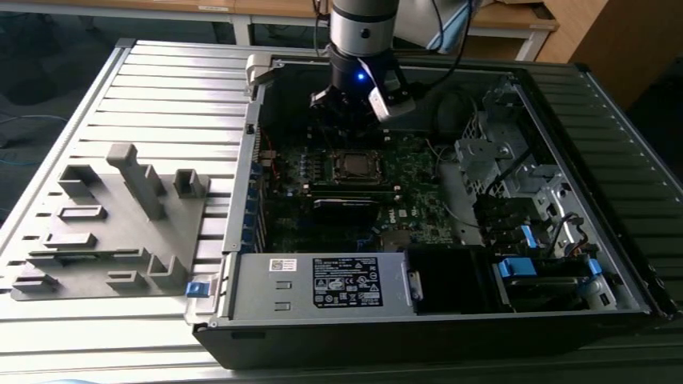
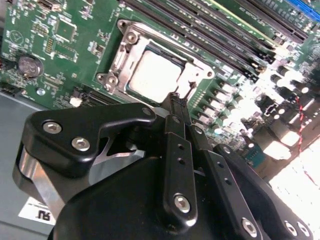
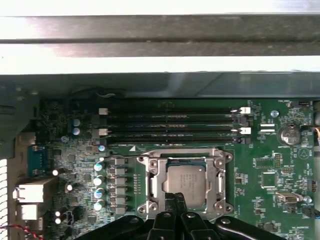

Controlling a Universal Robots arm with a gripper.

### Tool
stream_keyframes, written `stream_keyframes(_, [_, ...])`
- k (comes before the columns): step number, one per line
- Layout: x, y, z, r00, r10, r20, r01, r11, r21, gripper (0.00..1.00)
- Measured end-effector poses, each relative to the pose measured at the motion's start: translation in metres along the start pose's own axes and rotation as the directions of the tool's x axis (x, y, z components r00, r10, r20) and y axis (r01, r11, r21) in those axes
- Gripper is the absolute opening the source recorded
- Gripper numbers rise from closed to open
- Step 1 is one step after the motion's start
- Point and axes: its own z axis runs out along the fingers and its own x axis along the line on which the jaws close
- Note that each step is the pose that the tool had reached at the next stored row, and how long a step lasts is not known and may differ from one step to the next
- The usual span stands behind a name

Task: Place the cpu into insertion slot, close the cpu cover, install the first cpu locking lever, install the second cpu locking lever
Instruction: 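Install the first cpu locking lever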

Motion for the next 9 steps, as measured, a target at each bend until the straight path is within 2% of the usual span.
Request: stream_keyframes(9, [0.0122, -0.0005, 0.0006, 1.0000, 0.000, 0.0000, 0.000, 1.0000, 0.0000, 0.11])
